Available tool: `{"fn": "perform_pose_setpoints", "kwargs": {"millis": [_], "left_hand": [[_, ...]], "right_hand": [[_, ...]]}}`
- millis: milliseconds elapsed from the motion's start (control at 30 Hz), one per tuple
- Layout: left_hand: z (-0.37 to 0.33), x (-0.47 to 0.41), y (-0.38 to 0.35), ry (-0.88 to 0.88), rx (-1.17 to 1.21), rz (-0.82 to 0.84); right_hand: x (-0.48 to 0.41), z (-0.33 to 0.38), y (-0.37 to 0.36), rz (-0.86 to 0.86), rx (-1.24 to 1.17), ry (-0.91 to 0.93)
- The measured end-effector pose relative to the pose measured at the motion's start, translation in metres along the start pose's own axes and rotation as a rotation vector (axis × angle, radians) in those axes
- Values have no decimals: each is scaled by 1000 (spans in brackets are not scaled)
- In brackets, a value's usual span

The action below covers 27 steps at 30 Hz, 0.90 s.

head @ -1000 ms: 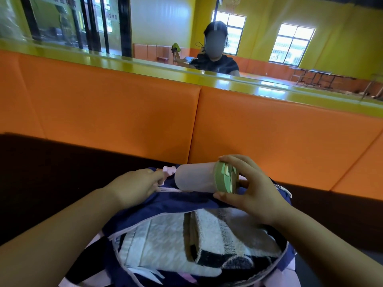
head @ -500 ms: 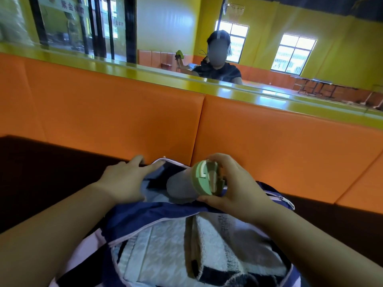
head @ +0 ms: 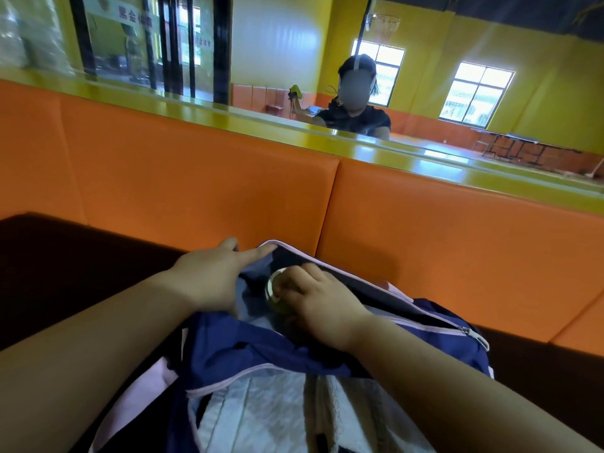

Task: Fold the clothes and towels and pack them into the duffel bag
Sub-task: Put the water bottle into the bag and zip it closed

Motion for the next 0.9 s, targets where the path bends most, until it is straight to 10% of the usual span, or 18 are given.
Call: {"fn": "perform_pose_setpoints", "kwargs": {"millis": [333,900], "left_hand": [[-1,3,-8,3,-16,-22],[-106,85,7,-184,428,-340]], "right_hand": [[-1,-1,-39,332,-61,-46],[185,-33,77,-200,-317,-525]]}}
Point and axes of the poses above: each hand's wrist, its own x-axis away from the middle knuckle, its own y-axis out of the back of the hand, z = x × y, the point moved 6 cm from there along -x, towards the middle knuckle, and after that the axes turned 3 degrees about z, right-handed, at the moved point
